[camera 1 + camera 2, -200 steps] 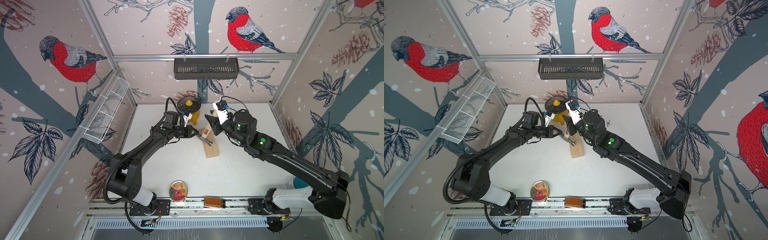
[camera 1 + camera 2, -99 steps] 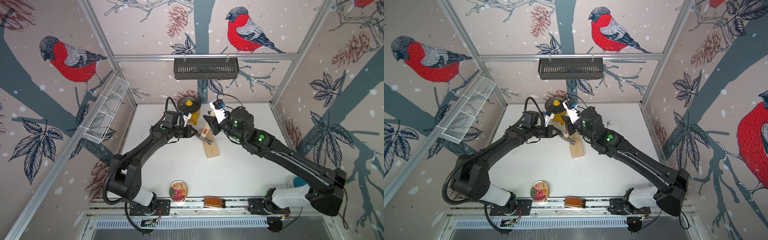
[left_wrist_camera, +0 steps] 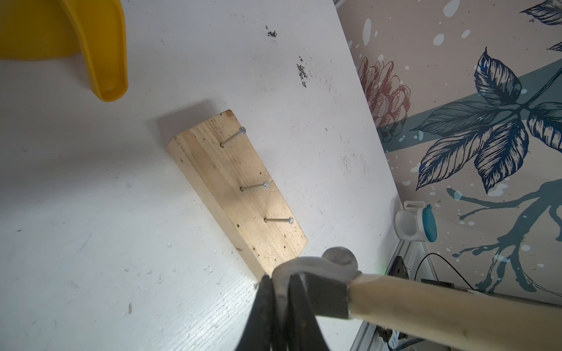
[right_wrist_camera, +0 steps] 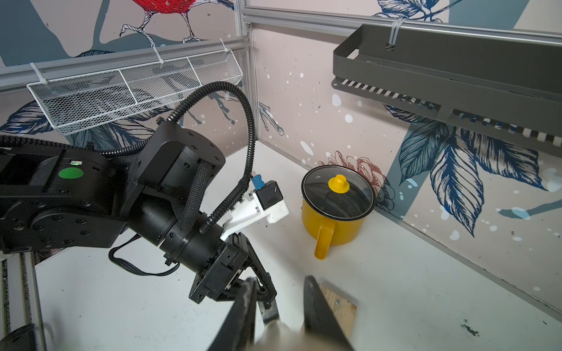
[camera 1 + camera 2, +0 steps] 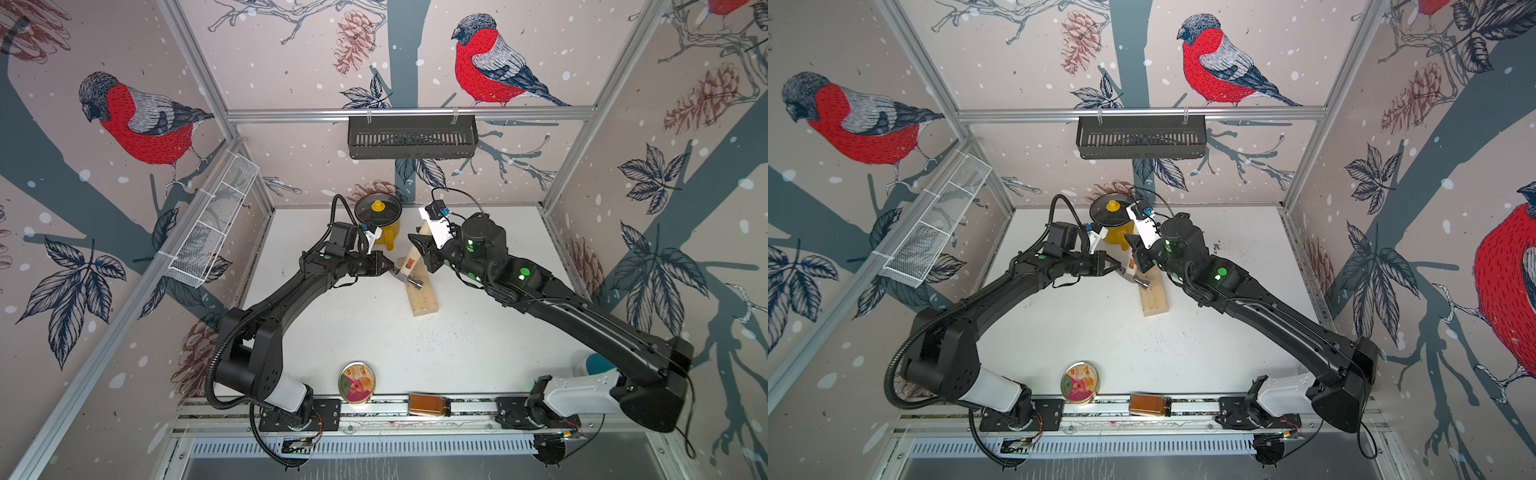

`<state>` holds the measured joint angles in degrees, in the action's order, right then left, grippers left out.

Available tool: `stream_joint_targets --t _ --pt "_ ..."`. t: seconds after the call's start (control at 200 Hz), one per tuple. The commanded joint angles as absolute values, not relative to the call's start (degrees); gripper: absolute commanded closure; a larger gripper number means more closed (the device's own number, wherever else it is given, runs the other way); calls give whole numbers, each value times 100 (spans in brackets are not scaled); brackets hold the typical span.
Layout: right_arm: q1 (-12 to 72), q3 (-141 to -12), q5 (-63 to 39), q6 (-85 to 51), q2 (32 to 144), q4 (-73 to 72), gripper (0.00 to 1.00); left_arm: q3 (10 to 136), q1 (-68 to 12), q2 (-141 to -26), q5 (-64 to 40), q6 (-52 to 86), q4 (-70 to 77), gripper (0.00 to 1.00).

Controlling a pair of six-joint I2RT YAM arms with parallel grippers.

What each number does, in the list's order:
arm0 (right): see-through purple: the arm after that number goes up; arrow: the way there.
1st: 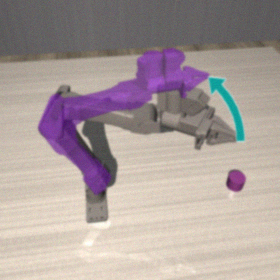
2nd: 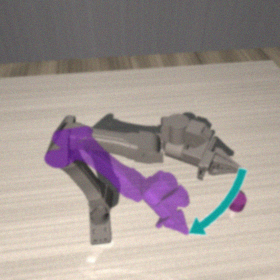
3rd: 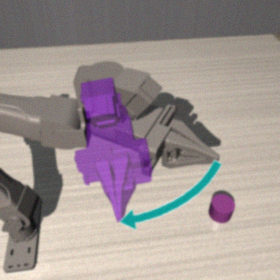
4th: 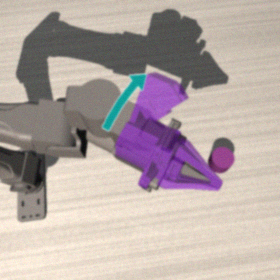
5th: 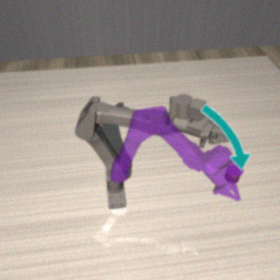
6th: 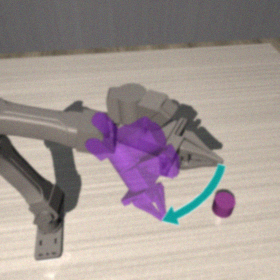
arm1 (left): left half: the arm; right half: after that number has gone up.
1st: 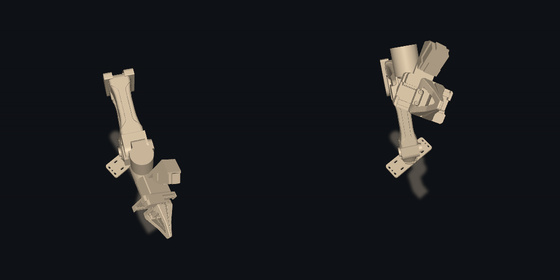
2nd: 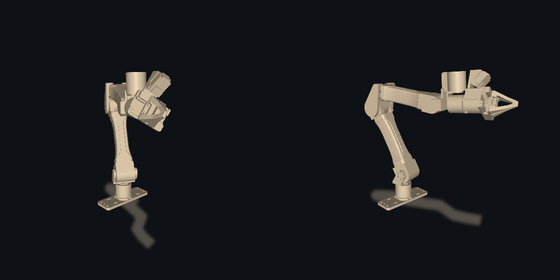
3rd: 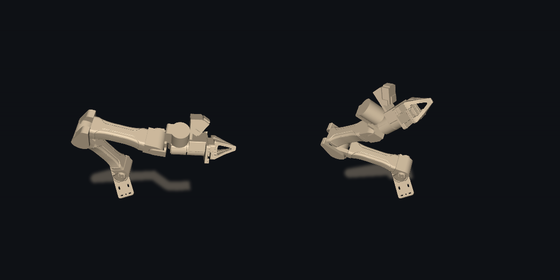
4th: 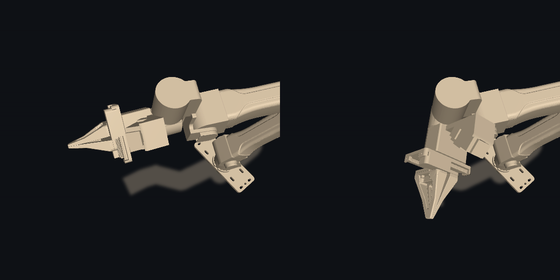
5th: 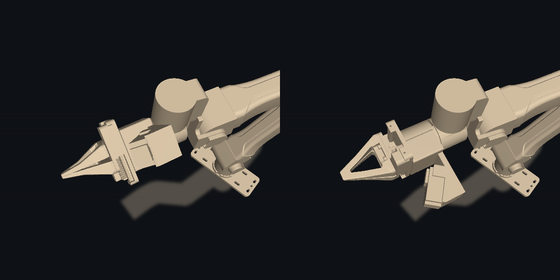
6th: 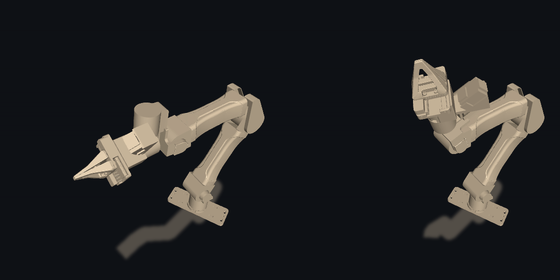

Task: Use a claw hammer to pull out a nail
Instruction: Pick up the hammer at the center of the board.

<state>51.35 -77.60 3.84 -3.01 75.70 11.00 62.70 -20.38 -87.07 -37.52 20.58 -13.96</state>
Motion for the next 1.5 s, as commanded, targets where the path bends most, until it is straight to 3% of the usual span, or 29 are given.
stream_joint_targets --t 0.0,0.36,0.68,0.855,1.035,1.496 --pt "5146 -7761 290 -316 7515 1222 76 6355 -2021 -8631 -4069 1969 -1090 100" --pt "5142 -7737 266 -265 7468 1283 93 6350 -2024 -8657 -4087 1979 -1081 100" --pt "5150 -7667 305 -232 7405 1264 98 6339 -2021 -8726 -4113 2036 -1066 100" --pt "5150 -7589 498 -294 7288 1097 99 6314 -2021 -8771 -4222 2119 -979 76" --pt "5150 -7646 712 -336 7269 936 100 6258 -2021 -8790 -4324 2218 -853 62" --pt "5150 -8044 1057 -233 7297 1335 100 6272 -2014 -8798 -4176 2229 -889 52"
